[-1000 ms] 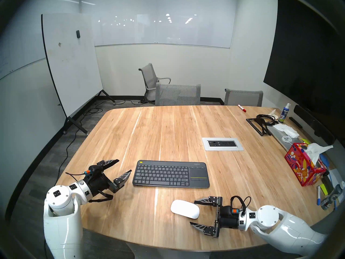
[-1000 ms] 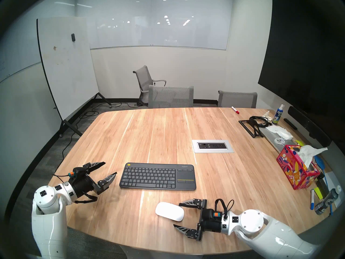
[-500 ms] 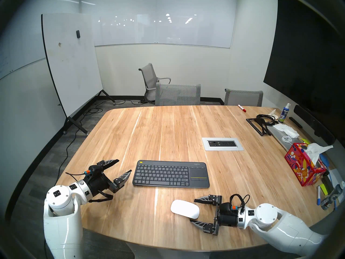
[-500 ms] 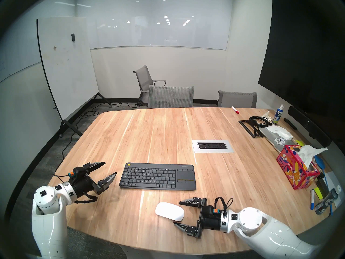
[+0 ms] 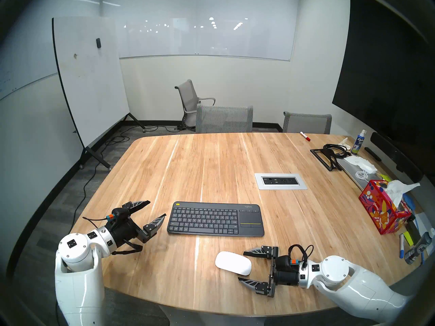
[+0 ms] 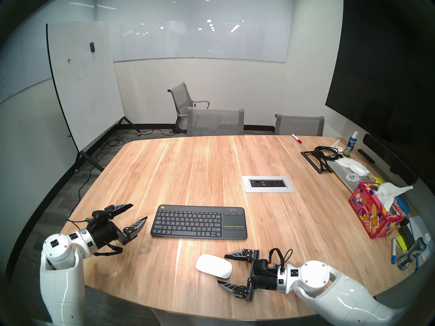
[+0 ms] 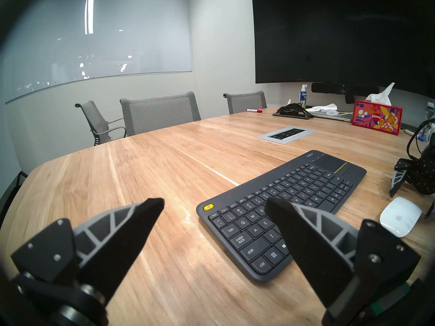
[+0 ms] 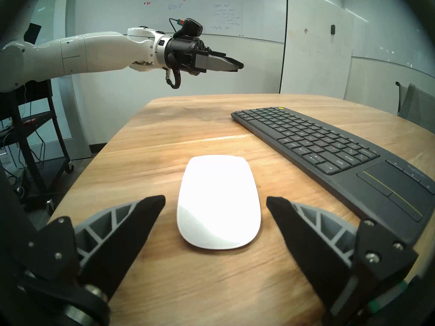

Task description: Put the mouse beside the keyboard

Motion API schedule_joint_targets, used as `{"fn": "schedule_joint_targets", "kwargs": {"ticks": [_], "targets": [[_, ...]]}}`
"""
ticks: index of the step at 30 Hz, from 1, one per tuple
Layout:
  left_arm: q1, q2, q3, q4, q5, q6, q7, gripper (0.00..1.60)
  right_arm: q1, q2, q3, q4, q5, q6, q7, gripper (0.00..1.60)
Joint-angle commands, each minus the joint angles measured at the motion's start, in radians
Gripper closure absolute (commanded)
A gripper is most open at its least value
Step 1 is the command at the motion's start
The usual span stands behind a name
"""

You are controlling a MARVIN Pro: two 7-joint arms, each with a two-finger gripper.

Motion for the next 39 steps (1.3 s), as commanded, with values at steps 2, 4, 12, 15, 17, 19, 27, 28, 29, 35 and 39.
{"fn": "schedule_joint_targets", "kwargs": {"ticks": [2,4,12,15,17,19,27,28,29,35,39], "targets": [[0.002,-0.001,-0.002,-0.022,0.000,0.001,0.001,0.00,0.014,0.014,-0.001,-0.009,-0.017,0.001,0.019,0.00],[0.002,-0.001,-0.002,-0.022,0.000,0.001,0.001,0.00,0.020,0.011,0.001,-0.004,-0.018,0.003,0.022,0.00],[0.002,-0.001,-0.002,-0.022,0.000,0.001,0.001,0.00,0.022,0.000,0.006,-0.005,-0.006,0.014,0.023,0.64],[0.002,-0.001,-0.002,-0.022,0.000,0.001,0.001,0.00,0.021,-0.009,0.006,-0.002,-0.007,0.014,0.016,1.24],[0.002,-0.001,-0.002,-0.022,0.000,0.001,0.001,0.00,0.023,-0.015,0.004,0.003,-0.010,0.011,0.016,1.60],[0.002,-0.001,-0.002,-0.022,0.000,0.001,0.001,0.00,0.022,-0.018,0.005,0.005,-0.011,0.009,0.016,1.60],[0.002,-0.001,-0.002,-0.022,0.000,0.001,0.001,0.00,0.000,0.006,0.031,0.005,0.005,-0.014,0.011,1.60],[0.002,-0.001,-0.002,-0.022,0.000,0.001,0.001,0.00,-0.007,0.015,0.038,-0.001,0.009,-0.013,0.007,1.60],[0.002,-0.001,-0.002,-0.022,0.000,0.001,0.001,0.00,-0.011,0.019,0.043,0.001,0.012,-0.017,0.008,1.60],[0.001,-0.001,-0.002,-0.022,0.000,0.001,0.001,0.00,-0.041,0.041,0.073,0.019,0.036,-0.048,0.007,1.60],[0.002,-0.001,-0.002,-0.022,0.000,0.001,0.001,0.00,-0.067,0.061,0.093,0.005,0.051,-0.063,0.005,1.60]]}}
